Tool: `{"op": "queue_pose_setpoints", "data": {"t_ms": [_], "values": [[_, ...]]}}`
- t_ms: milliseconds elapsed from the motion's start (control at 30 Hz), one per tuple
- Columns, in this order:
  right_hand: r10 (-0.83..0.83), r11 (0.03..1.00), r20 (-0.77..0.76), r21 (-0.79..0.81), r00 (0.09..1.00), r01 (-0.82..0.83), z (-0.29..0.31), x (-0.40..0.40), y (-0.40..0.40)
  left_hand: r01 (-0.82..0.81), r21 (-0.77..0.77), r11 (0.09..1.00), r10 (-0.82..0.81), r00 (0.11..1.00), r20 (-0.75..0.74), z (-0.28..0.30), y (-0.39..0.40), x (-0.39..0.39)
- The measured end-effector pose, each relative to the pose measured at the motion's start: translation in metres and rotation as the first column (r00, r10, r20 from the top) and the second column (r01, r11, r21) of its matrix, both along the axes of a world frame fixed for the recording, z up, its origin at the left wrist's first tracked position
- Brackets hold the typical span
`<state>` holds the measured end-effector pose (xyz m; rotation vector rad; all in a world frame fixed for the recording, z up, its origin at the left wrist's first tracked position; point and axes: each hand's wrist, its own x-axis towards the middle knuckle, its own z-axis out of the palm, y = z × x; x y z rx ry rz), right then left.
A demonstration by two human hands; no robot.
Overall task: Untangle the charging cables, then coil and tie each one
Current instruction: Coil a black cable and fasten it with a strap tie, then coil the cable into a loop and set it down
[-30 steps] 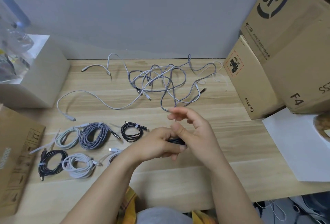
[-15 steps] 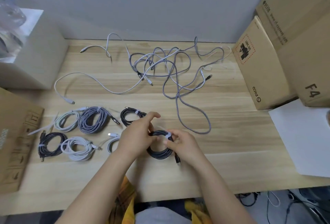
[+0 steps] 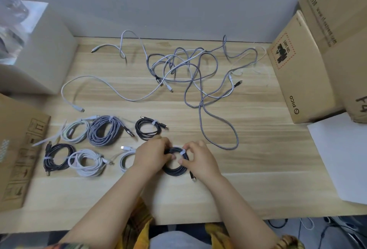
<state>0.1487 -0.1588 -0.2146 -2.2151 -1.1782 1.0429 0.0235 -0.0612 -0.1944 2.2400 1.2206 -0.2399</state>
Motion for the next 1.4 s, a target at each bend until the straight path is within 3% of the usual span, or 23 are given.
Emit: {"op": "queue_pose_setpoints", "data": {"t_ms": [133,200,300,433,567,633,767,867,967,1033,1100,1167,1267,1400], "values": [[-0.086,0.989,-0.076,0.111,0.993,0.094,0.012,0.024,0.010,-0.062,0.000,0.998,0.062,0.993,0.102,0.013,0.011,0.006],[-0.182,0.967,-0.026,0.177,0.983,0.184,0.015,0.039,0.020,-0.108,-0.081,0.991,0.125,0.963,0.241,0.016,0.021,0.012],[-0.246,0.963,0.062,0.125,0.967,0.237,0.012,0.057,0.037,-0.177,-0.265,0.948,0.271,0.886,0.376,0.016,0.034,0.030],[-0.158,0.980,0.291,-0.073,0.943,0.186,0.005,0.065,0.053,-0.218,-0.407,0.887,0.382,0.843,0.379,0.007,0.046,0.063],[-0.288,0.950,0.429,0.018,0.856,0.310,0.000,0.066,0.059,-0.198,-0.400,0.895,0.357,0.855,0.375,-0.003,0.059,0.090],[-0.304,0.944,0.405,0.006,0.862,0.330,-0.004,0.072,0.063,-0.174,-0.392,0.903,0.328,0.870,0.368,-0.006,0.066,0.102],[-0.197,0.977,0.336,-0.015,0.921,0.215,-0.008,0.078,0.068,-0.117,-0.554,0.824,0.390,0.828,0.404,-0.007,0.070,0.118],[-0.190,0.980,0.256,0.107,0.948,0.168,-0.008,0.072,0.071,-0.147,-0.645,0.750,0.491,0.777,0.394,-0.015,0.073,0.123],[-0.061,0.967,0.097,0.253,0.993,0.035,-0.006,0.065,0.074,-0.191,-0.731,0.656,0.596,0.725,0.345,-0.020,0.077,0.123],[0.016,0.942,-0.001,0.334,1.000,-0.015,-0.002,0.067,0.076,-0.204,-0.723,0.660,0.598,0.725,0.341,-0.020,0.083,0.122],[-0.040,0.931,-0.023,0.363,0.999,0.046,0.001,0.077,0.079,-0.228,-0.690,0.687,0.604,0.708,0.367,-0.022,0.092,0.118],[-0.215,0.909,0.048,0.375,0.976,0.181,0.002,0.094,0.085,-0.235,-0.694,0.681,0.614,0.699,0.367,-0.024,0.101,0.114],[-0.319,0.933,0.250,0.252,0.914,0.257,-0.002,0.117,0.104,-0.208,-0.692,0.692,0.588,0.718,0.373,-0.019,0.105,0.112],[-0.161,0.973,0.425,-0.083,0.891,0.215,-0.001,0.126,0.124,-0.186,-0.717,0.672,0.595,0.712,0.373,-0.027,0.098,0.111]]}}
